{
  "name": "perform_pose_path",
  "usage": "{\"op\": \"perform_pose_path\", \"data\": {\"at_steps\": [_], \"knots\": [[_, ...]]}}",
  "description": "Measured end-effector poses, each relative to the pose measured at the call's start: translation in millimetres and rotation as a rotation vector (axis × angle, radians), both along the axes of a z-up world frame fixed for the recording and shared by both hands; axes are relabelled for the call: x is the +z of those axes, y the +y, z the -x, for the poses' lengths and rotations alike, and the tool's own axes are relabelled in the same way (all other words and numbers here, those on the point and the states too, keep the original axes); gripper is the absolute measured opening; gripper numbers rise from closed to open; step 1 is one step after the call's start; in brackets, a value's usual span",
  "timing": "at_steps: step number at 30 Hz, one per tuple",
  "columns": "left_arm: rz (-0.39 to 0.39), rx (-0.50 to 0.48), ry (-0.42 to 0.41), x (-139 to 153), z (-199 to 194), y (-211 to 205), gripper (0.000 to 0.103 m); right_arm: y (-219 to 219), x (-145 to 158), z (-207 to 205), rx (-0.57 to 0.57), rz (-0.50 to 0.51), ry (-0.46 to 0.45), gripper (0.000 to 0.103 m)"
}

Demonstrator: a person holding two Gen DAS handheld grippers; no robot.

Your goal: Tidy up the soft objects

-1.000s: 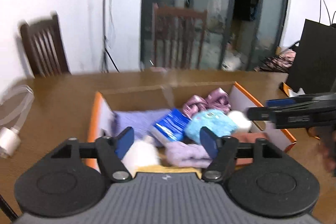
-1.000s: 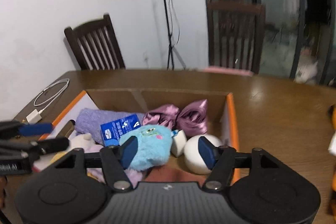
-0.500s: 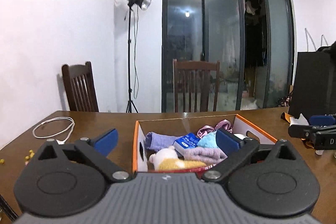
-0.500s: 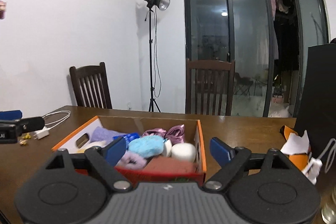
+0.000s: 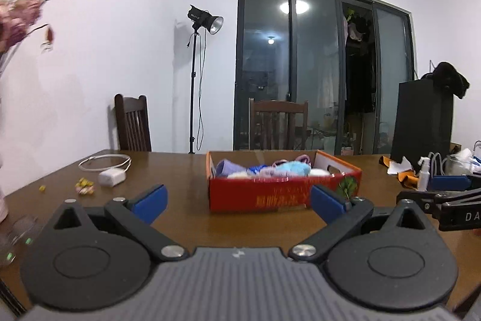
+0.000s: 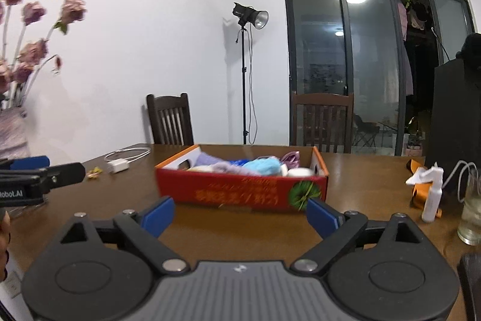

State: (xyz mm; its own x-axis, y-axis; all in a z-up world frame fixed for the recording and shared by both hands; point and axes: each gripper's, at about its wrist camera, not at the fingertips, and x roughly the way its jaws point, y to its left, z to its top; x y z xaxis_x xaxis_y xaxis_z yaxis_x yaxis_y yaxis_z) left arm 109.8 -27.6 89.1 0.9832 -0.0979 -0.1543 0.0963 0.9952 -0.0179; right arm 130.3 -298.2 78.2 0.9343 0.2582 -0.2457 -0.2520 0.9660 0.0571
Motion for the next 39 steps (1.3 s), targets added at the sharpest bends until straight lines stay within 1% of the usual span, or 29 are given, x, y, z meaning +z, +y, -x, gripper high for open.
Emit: {"op": "perform_pose_path", "data": {"at_steps": [4, 5, 7, 8, 11, 13, 15, 18, 24, 39], "knots": [[-0.007, 0.033, -0.012, -11, 45, 12, 0.103, 10, -13, 45, 0.0, 0.0, 0.004, 0.096], [-0.004, 0.043, -0.003, -14, 55, 14, 0.103, 11, -17, 54, 0.002, 0.003, 0.005, 0.097], [0.006, 0.041, 0.004, -18, 70, 17, 0.103, 15, -25, 77, 0.019, 0.024, 0.013, 0.1], [0.003, 0.035, 0.004, -19, 74, 17, 0.103, 15, -28, 84, 0.017, 0.026, 0.015, 0.101], [-0.041, 0.044, 0.023, -23, 79, 12, 0.103, 16, -34, 100, 0.009, 0.025, 0.034, 0.103], [-0.053, 0.055, 0.027, -23, 80, 9, 0.103, 16, -33, 101, -0.001, 0.032, 0.04, 0.103], [-0.049, 0.049, 0.023, -21, 80, 7, 0.103, 16, -32, 98, -0.009, 0.029, 0.044, 0.103], [-0.046, 0.04, 0.024, -21, 83, 7, 0.103, 17, -31, 94, -0.005, 0.018, 0.046, 0.103], [-0.047, 0.054, 0.014, -22, 83, 9, 0.103, 22, -33, 92, 0.012, 0.011, 0.053, 0.103], [-0.049, 0.059, 0.013, -22, 84, 8, 0.103, 19, -33, 91, -0.01, -0.006, 0.043, 0.103]]}}
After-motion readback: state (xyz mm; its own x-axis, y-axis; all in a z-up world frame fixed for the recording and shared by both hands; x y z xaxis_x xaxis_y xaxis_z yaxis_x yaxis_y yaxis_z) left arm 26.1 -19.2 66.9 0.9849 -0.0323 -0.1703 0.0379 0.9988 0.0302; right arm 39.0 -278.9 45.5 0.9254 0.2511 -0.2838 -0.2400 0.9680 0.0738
